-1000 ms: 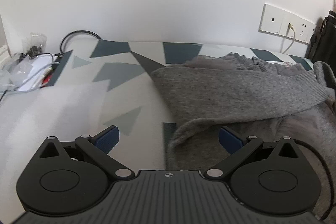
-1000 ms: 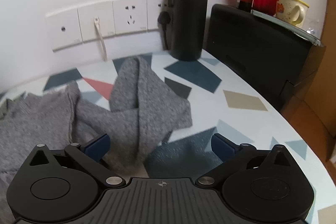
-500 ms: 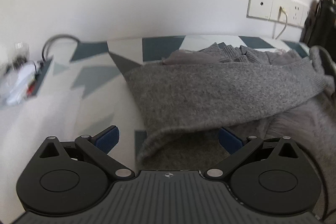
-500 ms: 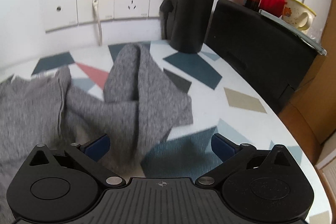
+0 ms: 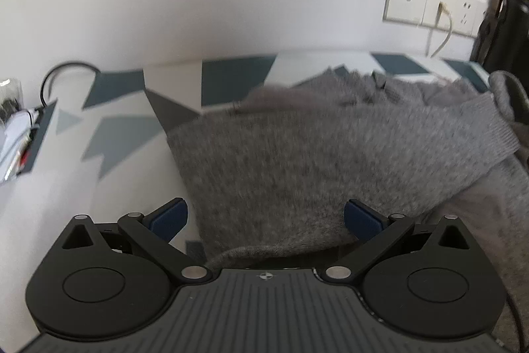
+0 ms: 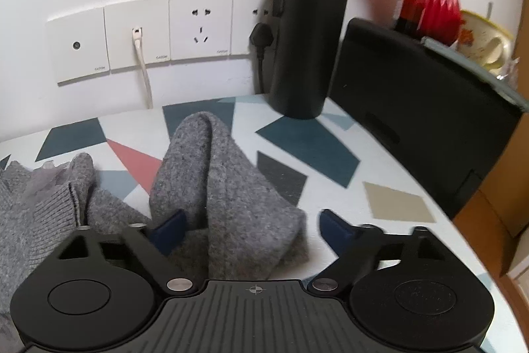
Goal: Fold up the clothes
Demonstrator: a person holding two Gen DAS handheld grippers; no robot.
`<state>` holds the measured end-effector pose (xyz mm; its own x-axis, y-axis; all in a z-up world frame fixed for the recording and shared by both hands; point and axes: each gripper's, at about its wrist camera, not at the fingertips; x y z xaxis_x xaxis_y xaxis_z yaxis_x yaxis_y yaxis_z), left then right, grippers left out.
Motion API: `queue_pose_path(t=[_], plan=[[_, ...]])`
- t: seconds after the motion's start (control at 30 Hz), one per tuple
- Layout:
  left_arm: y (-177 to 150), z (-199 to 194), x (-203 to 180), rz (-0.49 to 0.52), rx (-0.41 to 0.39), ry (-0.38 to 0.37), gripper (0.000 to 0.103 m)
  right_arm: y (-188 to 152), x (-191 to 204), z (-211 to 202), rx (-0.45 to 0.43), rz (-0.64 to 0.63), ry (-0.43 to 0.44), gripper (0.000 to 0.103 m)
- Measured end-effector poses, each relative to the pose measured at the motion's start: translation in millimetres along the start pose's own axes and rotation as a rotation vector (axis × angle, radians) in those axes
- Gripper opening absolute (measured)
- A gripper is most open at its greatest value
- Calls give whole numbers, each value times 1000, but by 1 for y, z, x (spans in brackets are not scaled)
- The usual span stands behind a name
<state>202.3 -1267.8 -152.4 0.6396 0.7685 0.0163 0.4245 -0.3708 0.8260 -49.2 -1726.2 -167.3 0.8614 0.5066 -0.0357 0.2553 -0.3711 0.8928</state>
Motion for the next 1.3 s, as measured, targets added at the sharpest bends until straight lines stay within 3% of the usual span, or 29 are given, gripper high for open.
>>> queue_pose_path(t=[0.07,0.2,0.27,0.3,0.33,0.47,0.63,0.73,0.9,1.1,1.3], plan=[[-5,4,-2,6,20,0,103,0,-1,5,1,8,10,62],[-9,6,2,-25,23,-12,103,-1,-6,12,18,12,16,29],[-10,9,8,-69,25,-24,103,-2,-11,11,20,25,15,20],[-11,9,8,-70,23,-24,103,-2,-15,10,23,45,13,10],[-11,9,7,-68,22,-22,103,-2,-20,8,27,70,10,9],[-13,9,6,-70,7,-15,103,2,-35,0,16,184,10,8],[-12,8,7,-68,9,-23,103,31,-28,-26,-121,276,82,8],[-8,5,15,-111,8,-18,103,58,1,-55,-236,242,212,8],[-2,-11,32,-205,-38,-30,103,78,70,-106,-346,108,525,8],[-3,-29,49,-224,-61,-25,103,36,128,-119,-215,-2,727,8],[-14,-33,58,-233,-34,16,103,-31,152,-104,22,-111,783,8]])
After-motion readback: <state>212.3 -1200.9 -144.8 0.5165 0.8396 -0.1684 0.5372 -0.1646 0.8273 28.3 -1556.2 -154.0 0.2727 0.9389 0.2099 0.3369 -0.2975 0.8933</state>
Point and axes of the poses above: each gripper's, at about its wrist camera, not at the fingertips, and z roughly the way its jaws point, x to its left, y to its top, and after that the axes turned 14 degrees about -x, right-handed
